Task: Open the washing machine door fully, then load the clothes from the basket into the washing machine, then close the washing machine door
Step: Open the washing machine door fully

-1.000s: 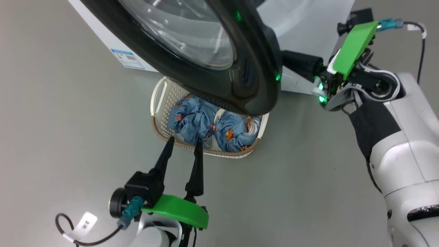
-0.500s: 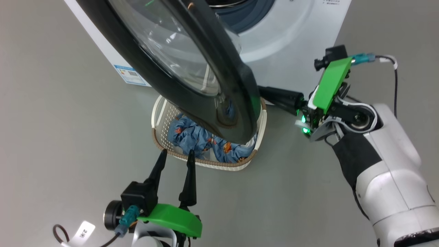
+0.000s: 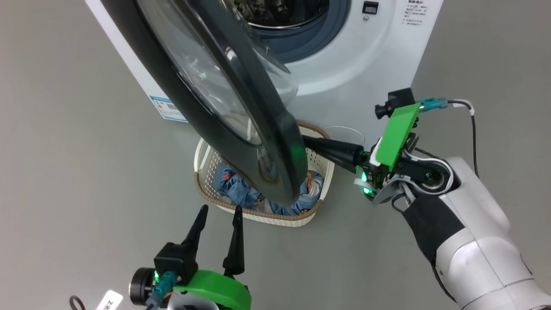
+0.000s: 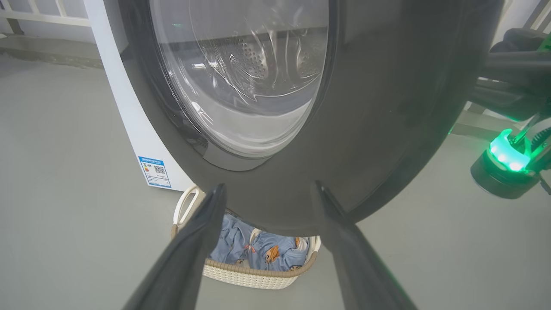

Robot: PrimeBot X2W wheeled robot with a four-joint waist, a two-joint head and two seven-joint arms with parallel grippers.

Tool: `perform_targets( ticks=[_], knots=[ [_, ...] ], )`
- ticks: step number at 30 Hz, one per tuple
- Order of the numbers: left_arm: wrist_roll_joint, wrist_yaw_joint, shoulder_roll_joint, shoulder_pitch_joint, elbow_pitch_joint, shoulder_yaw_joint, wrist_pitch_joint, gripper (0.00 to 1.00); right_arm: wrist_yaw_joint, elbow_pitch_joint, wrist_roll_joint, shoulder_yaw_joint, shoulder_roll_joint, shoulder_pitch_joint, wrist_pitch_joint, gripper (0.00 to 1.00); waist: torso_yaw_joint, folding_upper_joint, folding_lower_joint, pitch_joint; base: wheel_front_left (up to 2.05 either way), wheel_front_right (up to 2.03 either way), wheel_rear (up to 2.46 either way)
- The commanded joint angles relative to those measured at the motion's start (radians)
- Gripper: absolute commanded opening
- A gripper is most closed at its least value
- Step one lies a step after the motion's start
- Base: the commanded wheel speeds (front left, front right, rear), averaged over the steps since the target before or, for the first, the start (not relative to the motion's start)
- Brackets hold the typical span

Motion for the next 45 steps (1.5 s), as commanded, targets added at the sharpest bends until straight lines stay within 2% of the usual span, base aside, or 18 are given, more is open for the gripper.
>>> perform_targets(
  ticks=[1,8,18,24,30,33,38,45],
  knots=[
    [0.01,-0.004,0.012,0.003,-0.015,0.034,-0.006,1.0,0.002,-0.039,0.022,0.034,0.034,0.015,-0.004,0.0,0.003,0.0,0.0,-0.007,0.0,0.0,0.0],
    [0.016,-0.01,0.012,0.015,-0.012,0.042,-0.006,1.0,0.002,-0.059,0.088,0.149,0.034,0.044,-0.035,0.0,0.007,0.0,0.0,-0.029,0.0,0.0,0.0],
    [0.018,-0.012,0.012,0.017,-0.011,0.048,-0.006,1.0,0.002,-0.06,0.157,0.254,0.034,0.05,-0.077,0.0,0.008,0.0,0.0,-0.035,0.0,0.0,0.0],
    [0.02,-0.012,0.012,0.018,-0.012,0.057,-0.006,1.0,0.002,-0.051,0.166,0.288,0.034,0.043,-0.099,0.0,0.007,0.0,0.0,-0.038,0.0,0.0,0.0],
    [0.026,-0.013,0.012,0.026,-0.009,0.085,-0.006,1.0,0.002,-0.043,0.151,0.274,0.025,0.049,-0.133,0.0,-0.008,0.0,0.0,-0.053,0.0,0.0,0.0],
    [0.036,-0.02,0.012,0.032,-0.003,0.101,-0.006,1.0,0.002,-0.069,0.113,0.259,0.004,0.058,-0.192,0.0,-0.026,0.0,0.0,-0.069,0.0,0.0,0.0],
    [0.039,-0.026,0.012,0.04,-0.001,0.128,-0.006,1.0,0.002,-0.172,0.01,0.25,-0.066,0.111,-0.303,0.0,-0.057,0.0,0.0,-0.103,0.0,0.0,0.0],
    [0.033,-0.039,0.012,0.052,-0.001,0.19,-0.006,1.0,0.002,-0.383,-0.209,0.301,-0.204,0.236,-0.584,0.0,-0.116,0.0,0.0,-0.154,0.0,0.0,0.0]
  ],
)
